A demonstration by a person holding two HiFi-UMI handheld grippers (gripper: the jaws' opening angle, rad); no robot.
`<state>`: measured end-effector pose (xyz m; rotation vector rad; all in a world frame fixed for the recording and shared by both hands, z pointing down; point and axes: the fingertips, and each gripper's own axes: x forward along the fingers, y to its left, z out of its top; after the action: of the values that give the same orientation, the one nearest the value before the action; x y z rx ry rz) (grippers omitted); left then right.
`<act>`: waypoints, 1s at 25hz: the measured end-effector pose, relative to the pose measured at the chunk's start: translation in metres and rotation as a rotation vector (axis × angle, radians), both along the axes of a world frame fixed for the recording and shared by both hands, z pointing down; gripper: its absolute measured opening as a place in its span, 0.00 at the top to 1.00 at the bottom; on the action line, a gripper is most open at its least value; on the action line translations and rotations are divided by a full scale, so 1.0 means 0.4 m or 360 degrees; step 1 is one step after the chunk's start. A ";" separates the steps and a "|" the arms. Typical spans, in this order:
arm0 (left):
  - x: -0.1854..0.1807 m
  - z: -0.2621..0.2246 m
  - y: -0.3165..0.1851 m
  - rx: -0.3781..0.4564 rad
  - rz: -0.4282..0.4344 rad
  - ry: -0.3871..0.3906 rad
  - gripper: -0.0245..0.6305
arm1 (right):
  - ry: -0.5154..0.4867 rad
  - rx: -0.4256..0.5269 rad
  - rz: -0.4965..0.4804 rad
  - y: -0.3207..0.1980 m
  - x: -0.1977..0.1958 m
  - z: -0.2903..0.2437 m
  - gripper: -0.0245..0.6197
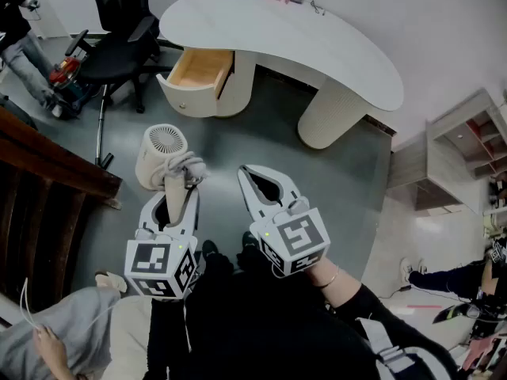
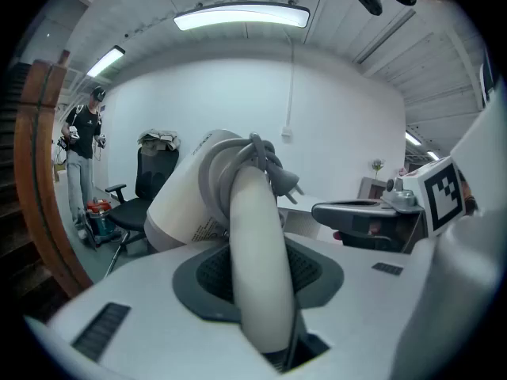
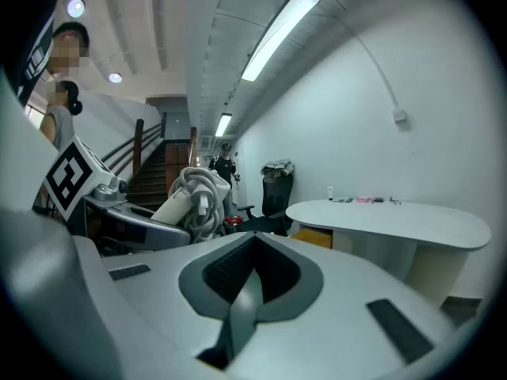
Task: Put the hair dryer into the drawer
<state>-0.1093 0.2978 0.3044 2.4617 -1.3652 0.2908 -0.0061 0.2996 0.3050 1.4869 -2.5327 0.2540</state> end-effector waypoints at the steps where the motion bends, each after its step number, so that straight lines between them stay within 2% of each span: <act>1: 0.005 -0.002 -0.003 0.0004 -0.0004 0.0002 0.76 | 0.0002 0.0002 -0.0006 -0.002 0.003 -0.001 0.96; 13: 0.033 0.025 -0.009 -0.0044 -0.0045 0.0030 0.76 | 0.0003 -0.0037 -0.0022 -0.016 0.051 0.016 0.96; 19: 0.044 0.035 -0.033 -0.0095 -0.0108 0.0040 0.76 | 0.0064 -0.0012 -0.0071 -0.034 0.080 0.021 0.96; 25: 0.063 0.039 -0.049 -0.0115 -0.0161 0.0030 0.76 | 0.0101 -0.0143 -0.0053 -0.061 0.134 0.069 0.96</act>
<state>-0.0843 0.2780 0.3199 2.3229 -1.4399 0.2879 0.0476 0.2754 0.3325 1.3961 -2.4604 0.3063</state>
